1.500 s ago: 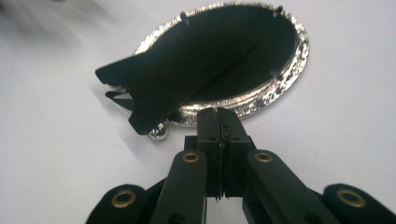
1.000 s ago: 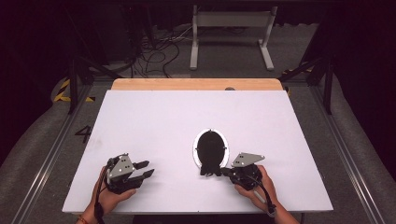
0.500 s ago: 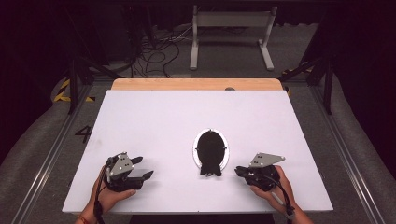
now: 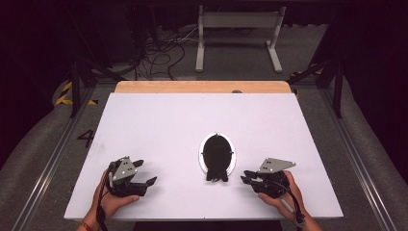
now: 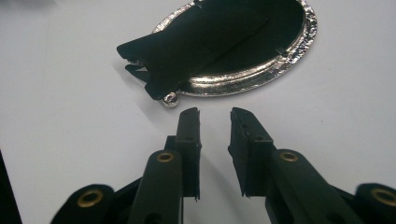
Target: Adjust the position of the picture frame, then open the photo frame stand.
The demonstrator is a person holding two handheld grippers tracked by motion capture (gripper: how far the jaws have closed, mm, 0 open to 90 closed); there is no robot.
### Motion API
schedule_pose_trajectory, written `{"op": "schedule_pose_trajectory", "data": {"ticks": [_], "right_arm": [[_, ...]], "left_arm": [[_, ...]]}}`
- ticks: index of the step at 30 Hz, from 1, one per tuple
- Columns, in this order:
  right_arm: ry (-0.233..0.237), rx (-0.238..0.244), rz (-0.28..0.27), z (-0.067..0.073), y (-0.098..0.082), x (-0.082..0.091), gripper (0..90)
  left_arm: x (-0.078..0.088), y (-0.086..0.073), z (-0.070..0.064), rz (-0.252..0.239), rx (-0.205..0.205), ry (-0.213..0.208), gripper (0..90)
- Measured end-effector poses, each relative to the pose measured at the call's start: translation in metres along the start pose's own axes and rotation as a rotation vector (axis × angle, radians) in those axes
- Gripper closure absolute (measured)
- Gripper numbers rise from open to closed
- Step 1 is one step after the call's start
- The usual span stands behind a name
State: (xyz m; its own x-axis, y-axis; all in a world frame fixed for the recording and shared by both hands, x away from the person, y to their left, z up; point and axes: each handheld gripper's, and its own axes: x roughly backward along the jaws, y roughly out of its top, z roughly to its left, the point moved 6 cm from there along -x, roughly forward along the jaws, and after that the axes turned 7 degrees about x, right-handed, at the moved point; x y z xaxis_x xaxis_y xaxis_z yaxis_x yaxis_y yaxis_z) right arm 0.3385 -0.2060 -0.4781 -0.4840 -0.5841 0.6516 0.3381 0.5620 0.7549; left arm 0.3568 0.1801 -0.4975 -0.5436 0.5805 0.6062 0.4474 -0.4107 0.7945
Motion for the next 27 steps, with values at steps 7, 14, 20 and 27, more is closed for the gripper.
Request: {"op": "schedule_pose_trajectory", "data": {"ticks": [7, 14, 20, 27], "right_arm": [[0.008, 0.004, 0.007, 0.003, 0.001, -0.004, 69.7], [0.015, 0.004, 0.009, 0.004, 0.001, -0.005, 69.7], [0.062, -0.005, -0.001, 0.01, 0.006, -0.009, 72.1], [0.104, -0.01, 0.036, 0.019, 0.009, -0.023, 71.8]], "left_arm": [[0.001, 0.0, 0.0, -0.01, -0.003, -0.005, 22.5], [0.0, 0.001, -0.002, -0.01, -0.014, 0.001, 22.6], [-0.003, 0.002, -0.004, -0.011, -0.021, -0.008, 22.6], [-0.002, 0.001, -0.005, -0.003, -0.025, -0.003, 22.6]]}}
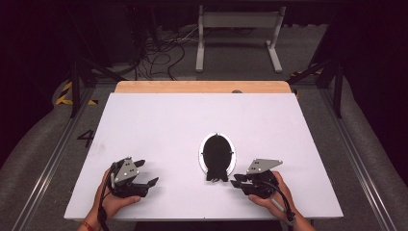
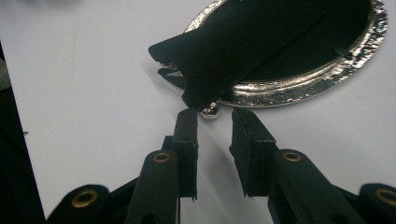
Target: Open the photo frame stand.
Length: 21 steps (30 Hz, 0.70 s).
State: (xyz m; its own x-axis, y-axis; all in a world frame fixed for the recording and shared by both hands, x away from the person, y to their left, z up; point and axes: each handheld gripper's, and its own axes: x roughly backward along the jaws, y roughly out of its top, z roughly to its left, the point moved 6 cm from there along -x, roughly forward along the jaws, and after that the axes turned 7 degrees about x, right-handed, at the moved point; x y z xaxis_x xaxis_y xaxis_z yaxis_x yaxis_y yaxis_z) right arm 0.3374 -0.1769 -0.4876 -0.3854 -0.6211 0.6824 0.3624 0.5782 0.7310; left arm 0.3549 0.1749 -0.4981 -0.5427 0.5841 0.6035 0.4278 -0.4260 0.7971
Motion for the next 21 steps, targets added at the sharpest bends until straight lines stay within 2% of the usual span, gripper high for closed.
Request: {"op": "schedule_pose_trajectory", "data": {"ticks": [2, 9, 16, 21], "right_arm": [[0.018, 0.006, 0.007, 0.003, 0.001, -0.003, 71.3], [-0.004, 0.025, 0.055, 0.005, 0.002, -0.016, 68.7], [-0.002, 0.047, 0.071, 0.007, 0.007, -0.021, 66.5], [0.028, 0.011, 0.049, 0.004, 0.009, -0.023, 63.4]], "left_arm": [[0.0, 0.001, 0.0, -0.004, -0.005, -0.001, 22.6], [-0.005, 0.004, -0.005, 0.011, -0.031, -0.006, 22.5], [-0.007, 0.002, -0.006, 0.026, -0.018, -0.022, 22.2], [-0.01, 0.003, -0.008, 0.032, -0.018, -0.029, 22.0]]}}
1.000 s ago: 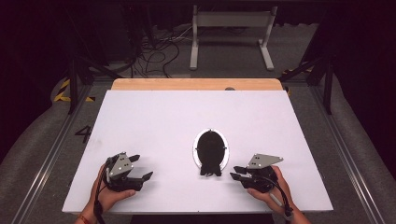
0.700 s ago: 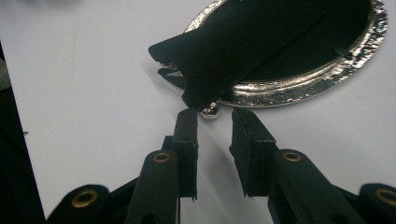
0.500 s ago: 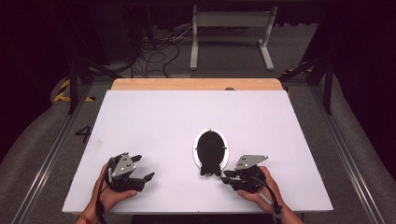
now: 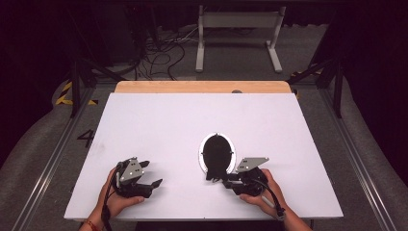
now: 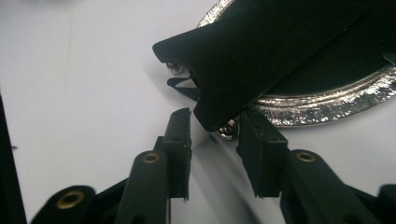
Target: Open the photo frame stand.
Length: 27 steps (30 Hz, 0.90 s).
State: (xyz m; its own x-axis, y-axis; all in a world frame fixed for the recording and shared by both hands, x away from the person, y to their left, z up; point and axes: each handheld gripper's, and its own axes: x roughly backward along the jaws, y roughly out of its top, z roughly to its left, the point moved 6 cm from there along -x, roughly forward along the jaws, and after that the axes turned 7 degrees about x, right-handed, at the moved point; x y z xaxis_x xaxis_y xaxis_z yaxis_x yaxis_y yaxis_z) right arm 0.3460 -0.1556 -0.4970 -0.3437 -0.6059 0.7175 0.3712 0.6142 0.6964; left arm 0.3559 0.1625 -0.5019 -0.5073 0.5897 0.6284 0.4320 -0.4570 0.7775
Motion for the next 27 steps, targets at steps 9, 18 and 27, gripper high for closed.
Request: {"op": "schedule_pose_trajectory", "data": {"ticks": [9, 18, 27], "right_arm": [[0.185, -0.189, -0.061, -0.009, 0.005, -0.004, 48.5], [0.329, -0.39, -0.119, -0.019, 0.003, -0.004, 43.8], [0.3, -0.476, -0.19, -0.017, 0.014, -0.009, 51.4]], "left_arm": [[0.0, -0.001, 0.001, 0.005, 0.003, 0.011, 21.2], [-0.011, 0.007, -0.009, 0.023, -0.011, 0.0, 20.3], [-0.046, 0.048, -0.025, 0.04, -0.018, -0.037, 20.2]]}}
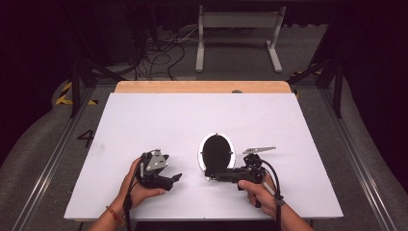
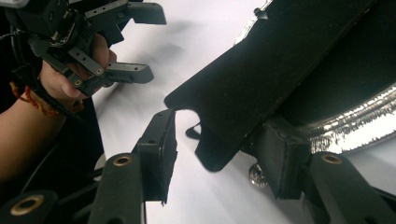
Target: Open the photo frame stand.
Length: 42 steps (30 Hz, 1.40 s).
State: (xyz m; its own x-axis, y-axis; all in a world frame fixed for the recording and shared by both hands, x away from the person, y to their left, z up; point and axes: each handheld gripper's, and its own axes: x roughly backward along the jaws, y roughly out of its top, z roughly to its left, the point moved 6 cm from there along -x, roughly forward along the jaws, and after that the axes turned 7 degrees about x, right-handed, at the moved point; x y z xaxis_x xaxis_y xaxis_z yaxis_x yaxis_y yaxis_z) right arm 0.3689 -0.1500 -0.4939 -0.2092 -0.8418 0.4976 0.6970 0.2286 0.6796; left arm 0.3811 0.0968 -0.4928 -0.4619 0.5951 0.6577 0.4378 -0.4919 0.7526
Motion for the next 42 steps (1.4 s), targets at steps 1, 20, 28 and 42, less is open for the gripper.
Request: {"op": "schedule_pose_trajectory", "data": {"ticks": [1, 20, 28, 42], "right_arm": [[-0.002, -0.011, -0.006, 0.0, 0.0, -0.001, 52.4], [0.009, -0.035, -0.035, -0.008, 0.009, -0.004, 56.3], [0.001, -0.081, -0.092, -0.014, 0.017, -0.003, 44.4], [0.036, -0.079, -0.13, -0.017, 0.015, -0.006, 59.1]], "left_arm": [[-0.005, 0.006, 0.0, -0.003, 0.017, -0.014, 20.2], [-0.057, 0.048, 0.009, 0.045, 0.155, -0.116, 17.3], [-0.07, 0.046, 0.0, 0.058, 0.122, -0.109, 17.5], [-0.073, 0.045, 0.0, 0.047, 0.159, -0.14, 15.5]]}}
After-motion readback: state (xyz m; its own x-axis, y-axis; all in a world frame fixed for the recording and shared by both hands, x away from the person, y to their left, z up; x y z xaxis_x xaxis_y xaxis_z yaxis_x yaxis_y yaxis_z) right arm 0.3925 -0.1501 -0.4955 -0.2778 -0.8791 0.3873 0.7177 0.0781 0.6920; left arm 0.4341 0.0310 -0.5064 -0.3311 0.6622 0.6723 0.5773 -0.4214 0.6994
